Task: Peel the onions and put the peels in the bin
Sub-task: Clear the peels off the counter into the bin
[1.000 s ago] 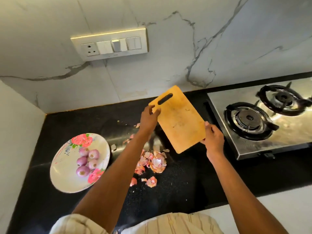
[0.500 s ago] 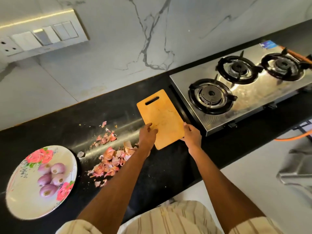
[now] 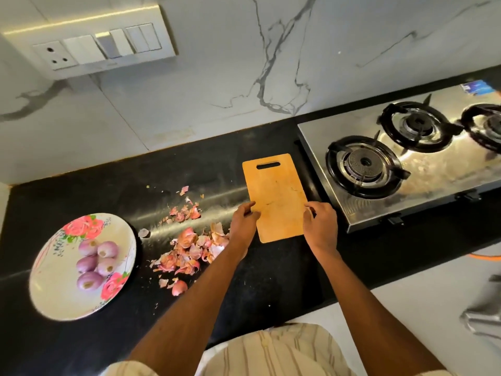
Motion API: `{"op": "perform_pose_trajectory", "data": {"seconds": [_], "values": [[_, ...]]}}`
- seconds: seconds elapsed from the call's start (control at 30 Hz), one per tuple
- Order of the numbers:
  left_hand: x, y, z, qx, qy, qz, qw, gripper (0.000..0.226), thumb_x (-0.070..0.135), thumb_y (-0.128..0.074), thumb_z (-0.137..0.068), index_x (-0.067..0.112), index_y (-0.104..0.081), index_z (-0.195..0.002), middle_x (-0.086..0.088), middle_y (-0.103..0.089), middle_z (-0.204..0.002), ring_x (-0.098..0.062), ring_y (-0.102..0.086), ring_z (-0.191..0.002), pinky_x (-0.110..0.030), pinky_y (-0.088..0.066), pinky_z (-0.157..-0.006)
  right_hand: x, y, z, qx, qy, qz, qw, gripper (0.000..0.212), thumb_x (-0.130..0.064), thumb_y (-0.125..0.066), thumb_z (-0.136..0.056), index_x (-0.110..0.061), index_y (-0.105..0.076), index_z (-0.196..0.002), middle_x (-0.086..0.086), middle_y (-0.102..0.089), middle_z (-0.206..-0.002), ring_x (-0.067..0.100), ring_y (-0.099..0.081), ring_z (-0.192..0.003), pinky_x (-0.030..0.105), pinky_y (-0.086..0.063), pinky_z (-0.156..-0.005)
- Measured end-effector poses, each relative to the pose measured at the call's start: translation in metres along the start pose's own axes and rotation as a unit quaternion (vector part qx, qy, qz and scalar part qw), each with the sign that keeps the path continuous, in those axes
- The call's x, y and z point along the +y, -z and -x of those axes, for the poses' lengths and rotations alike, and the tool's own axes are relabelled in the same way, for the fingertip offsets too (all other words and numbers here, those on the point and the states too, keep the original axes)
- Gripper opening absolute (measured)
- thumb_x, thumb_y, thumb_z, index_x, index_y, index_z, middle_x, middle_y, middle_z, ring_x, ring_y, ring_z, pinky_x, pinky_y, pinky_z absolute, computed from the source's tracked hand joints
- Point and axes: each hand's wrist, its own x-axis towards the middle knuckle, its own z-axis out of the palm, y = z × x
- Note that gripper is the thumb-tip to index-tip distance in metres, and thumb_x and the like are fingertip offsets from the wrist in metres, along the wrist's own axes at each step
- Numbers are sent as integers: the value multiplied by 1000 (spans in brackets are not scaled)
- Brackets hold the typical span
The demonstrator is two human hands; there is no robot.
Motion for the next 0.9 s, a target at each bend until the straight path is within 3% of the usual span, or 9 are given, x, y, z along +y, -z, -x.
{"op": "perform_pose_trajectory", "data": {"seconds": [0.07, 0.1, 0.2, 0.3, 0.47, 0.57, 0.67, 0.83, 0.9], "values": [[4, 3, 7, 24, -31, 1, 999, 35, 16, -57, -102, 20, -58, -137, 6, -60, -128, -3, -61, -103, -14, -49, -83, -18, -6, -2, -33, 78, -19, 996, 21, -23, -60, -101, -16, -69, -119, 2, -64, -118, 17, -60, -110, 26, -44, -92], [5, 5, 8, 39, -52, -3, 998, 32, 17, -57, -102, 22, -59, -134, 9, -61, -126, -2, -61, -104, -14, -51, -85, -30, -11, -4, -60, 112, -34, 991, 22, -26, -58, -102, -16, -69, -120, 1, -65, -118, 15, -60, -109, 24, -43, -93], [5, 30, 16, 105, -108, -2, 989, 28, 26, -58, -100, 27, -63, -128, 6, -64, -130, -7, -62, -114, -32, -52, -101, -77, -35, -11, -162, 192, -68, 966, 28, -33, -54, -105, -16, -69, -121, -1, -67, -119, 13, -61, -110, 23, -44, -92], [-4, 66, 31, 204, -130, 3, 970, 24, 32, -56, -100, 32, -64, -122, 11, -63, -127, -7, -57, -121, -34, -47, -106, -118, -61, -20, -255, 255, -71, 930, 37, -40, -49, -105, -16, -67, -127, 0, -67, -126, 14, -60, -117, 23, -42, -94], [-47, 135, 63, 360, -92, 31, 928, 33, 37, -53, -102, 21, -64, -129, 1, -60, -131, -14, -55, -124, -39, -44, -111, -190, -126, -50, -353, 337, -21, 873, 45, -47, -43, -106, -22, -58, -141, -2, -57, -144, 14, -50, -135, 20, -32, -105], [-67, 159, 70, 401, -70, 34, 913, 31, 35, -52, -105, 25, -61, -133, 7, -56, -134, -12, -51, -129, -30, -39, -109, -219, -178, -59, -395, 368, 43, 841, 58, -57, -37, -104, -24, -46, -151, -4, -42, -159, 15, -30, -150, 31, -22, -121], [-65, 165, 74, 394, -78, 11, 916, 36, 39, -50, -105, 24, -58, -137, 8, -53, -139, -8, -48, -131, -26, -37, -109, -229, -196, -48, -408, 376, 50, 830, 59, -55, -35, -105, -22, -42, -154, -5, -29, -165, 13, -12, -156, 37, -5, -127], [-100, 173, 65, 417, -61, 23, 907, 40, 42, -47, -106, 26, -56, -142, 7, -51, -145, -2, -46, -131, -7, -32, -98, -216, -211, 25, -541, 460, 80, 699, 54, -56, -34, -104, -32, -45, -151, -9, -32, -163, 11, -23, -151, 45, -9, -121], [-110, 163, 67, 419, -55, 57, 904, 38, 42, -47, -106, 30, -57, -141, 9, -53, -144, -1, -48, -130, -11, -35, -100, -206, -202, 29, -592, 426, 86, 679, 55, -63, -34, -100, -39, -50, -146, -12, -40, -159, 6, -37, -139, 45, -19, -116]]}}
